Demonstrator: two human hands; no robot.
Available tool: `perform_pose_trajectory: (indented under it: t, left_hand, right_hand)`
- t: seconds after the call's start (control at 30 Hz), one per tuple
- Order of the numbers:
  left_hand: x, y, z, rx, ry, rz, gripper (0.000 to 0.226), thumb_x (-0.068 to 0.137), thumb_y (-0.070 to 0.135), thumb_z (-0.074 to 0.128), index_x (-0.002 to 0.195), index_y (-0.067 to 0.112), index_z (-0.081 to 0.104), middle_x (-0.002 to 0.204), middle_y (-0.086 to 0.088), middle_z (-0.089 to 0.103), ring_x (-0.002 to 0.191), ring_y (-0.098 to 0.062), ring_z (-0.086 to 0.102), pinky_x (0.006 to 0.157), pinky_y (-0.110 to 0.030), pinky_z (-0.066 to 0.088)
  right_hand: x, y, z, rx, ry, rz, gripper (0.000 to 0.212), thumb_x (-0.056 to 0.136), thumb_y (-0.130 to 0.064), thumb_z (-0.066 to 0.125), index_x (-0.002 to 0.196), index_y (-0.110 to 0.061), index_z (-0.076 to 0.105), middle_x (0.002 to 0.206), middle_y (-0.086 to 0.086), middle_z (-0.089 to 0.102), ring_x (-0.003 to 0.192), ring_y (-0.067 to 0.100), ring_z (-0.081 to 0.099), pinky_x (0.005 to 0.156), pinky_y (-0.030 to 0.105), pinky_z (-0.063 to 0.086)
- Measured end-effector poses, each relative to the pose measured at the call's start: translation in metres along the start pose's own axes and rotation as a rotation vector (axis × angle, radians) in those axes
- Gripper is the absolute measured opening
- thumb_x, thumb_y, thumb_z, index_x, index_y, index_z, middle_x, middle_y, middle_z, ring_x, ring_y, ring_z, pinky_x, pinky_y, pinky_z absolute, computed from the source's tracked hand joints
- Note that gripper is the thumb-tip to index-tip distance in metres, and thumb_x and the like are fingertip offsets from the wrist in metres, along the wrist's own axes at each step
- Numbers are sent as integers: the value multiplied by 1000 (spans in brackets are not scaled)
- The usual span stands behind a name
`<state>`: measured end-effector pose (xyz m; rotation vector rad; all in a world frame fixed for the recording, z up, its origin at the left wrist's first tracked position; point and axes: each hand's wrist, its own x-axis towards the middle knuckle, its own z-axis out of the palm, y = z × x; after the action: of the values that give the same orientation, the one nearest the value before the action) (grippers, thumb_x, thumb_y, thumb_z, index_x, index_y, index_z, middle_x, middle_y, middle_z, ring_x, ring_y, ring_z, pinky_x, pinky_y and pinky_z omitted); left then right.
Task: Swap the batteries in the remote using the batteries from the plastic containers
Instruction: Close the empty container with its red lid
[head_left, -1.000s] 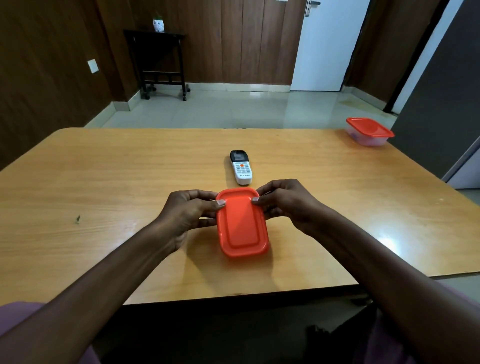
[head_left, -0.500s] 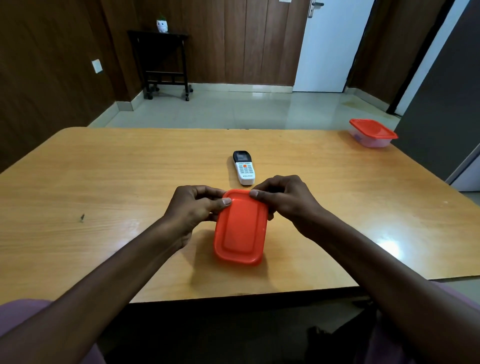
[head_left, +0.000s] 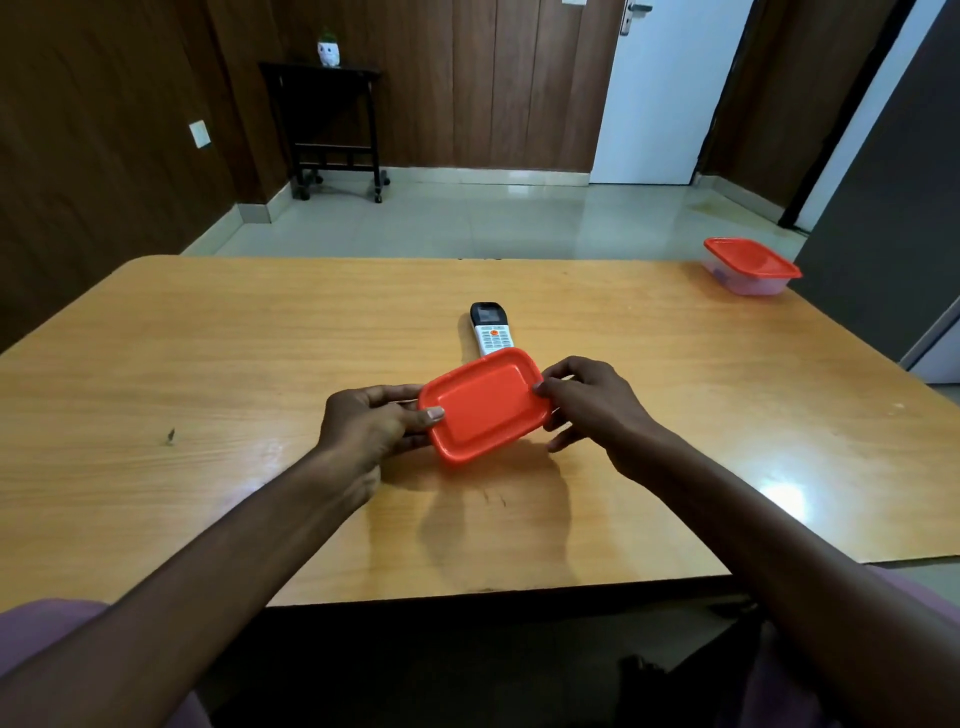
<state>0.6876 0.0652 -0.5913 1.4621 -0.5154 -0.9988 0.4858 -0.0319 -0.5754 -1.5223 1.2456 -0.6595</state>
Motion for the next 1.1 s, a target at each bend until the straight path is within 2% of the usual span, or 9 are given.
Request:
perform_pose_trajectory:
  t: [0.1, 0.23, 0.4, 0.53, 0.7, 0.77, 0.87, 0.97, 1.1]
  left_hand:
    - [1, 10, 8, 75, -16, 61, 29, 66, -10, 83, 91, 2, 74, 83, -16, 75, 73, -30, 75, 62, -36, 62]
    - [2, 11, 5, 78, -26, 161, 25, 71, -7, 82, 90, 7, 75, 84, -11, 75, 74, -24, 75, 64, -34, 62]
    - [-2, 1, 0, 12, -36, 110, 37, 71, -2, 84, 106, 3, 71, 96, -16, 74, 82, -27, 74, 73, -33, 63]
    - [-1, 1, -4, -69, 65, 63, 27, 68, -7, 84, 91, 1, 71, 97, -21, 72, 75, -30, 73, 67, -31, 61]
    - [0, 11, 2, 86, 28, 133, 19, 70, -3, 85, 81, 9, 74, 80, -12, 74, 67, -23, 69, 58, -29, 55]
    - [-2, 10, 0, 85, 18, 174, 19, 72, -2, 83, 85, 10, 75, 83, -11, 74, 72, -22, 69, 60, -29, 55]
    - [-4, 6, -7, -4, 17, 198, 30, 75, -1, 81, 103, 9, 75, 93, -12, 74, 83, -25, 71, 68, -32, 59]
    - [-6, 4, -8, -34, -16, 139, 50, 72, 1, 84, 119, 7, 67, 103, -18, 72, 90, -30, 74, 75, -37, 61]
    - [-8, 5, -10, -47, -44, 90, 46, 72, -3, 82, 116, 0, 66, 96, -22, 75, 80, -30, 76, 68, -34, 62]
  right_hand:
    - [-3, -1, -4, -70, 85, -99, 18, 92, -24, 66, 108, -16, 66, 95, 3, 68, 81, 22, 69, 60, 34, 61]
    - [-2, -5, -9, -62, 78, -192, 20, 89, -16, 73, 108, -18, 70, 85, 5, 70, 68, 22, 69, 62, 37, 60]
    - [-2, -6, -4, 48, 117, -93, 17, 86, -8, 75, 100, -12, 66, 82, 15, 72, 54, 21, 70, 65, 40, 64]
    - [-6, -6, 2, 51, -17, 5, 23, 85, -1, 70, 106, -6, 60, 79, 19, 74, 65, 31, 74, 67, 44, 65]
    - [-15, -3, 10, -261, 28, -282, 22, 80, -14, 72, 102, -15, 68, 90, 2, 68, 79, 17, 67, 66, 36, 59]
    - [-14, -5, 11, -263, 11, -311, 18, 82, -20, 75, 99, -16, 71, 87, 2, 68, 78, 12, 62, 66, 31, 55]
    - [-12, -7, 11, -169, -30, -300, 16, 81, -19, 81, 94, -15, 72, 79, 3, 69, 70, 10, 62, 56, 22, 52]
    - [-10, -6, 15, -12, 12, -248, 18, 80, -13, 83, 90, -7, 70, 79, 11, 69, 65, 18, 66, 53, 26, 53]
    - [-9, -4, 28, 101, 16, -183, 21, 79, -10, 84, 90, 0, 69, 76, 12, 69, 61, 22, 71, 54, 33, 57]
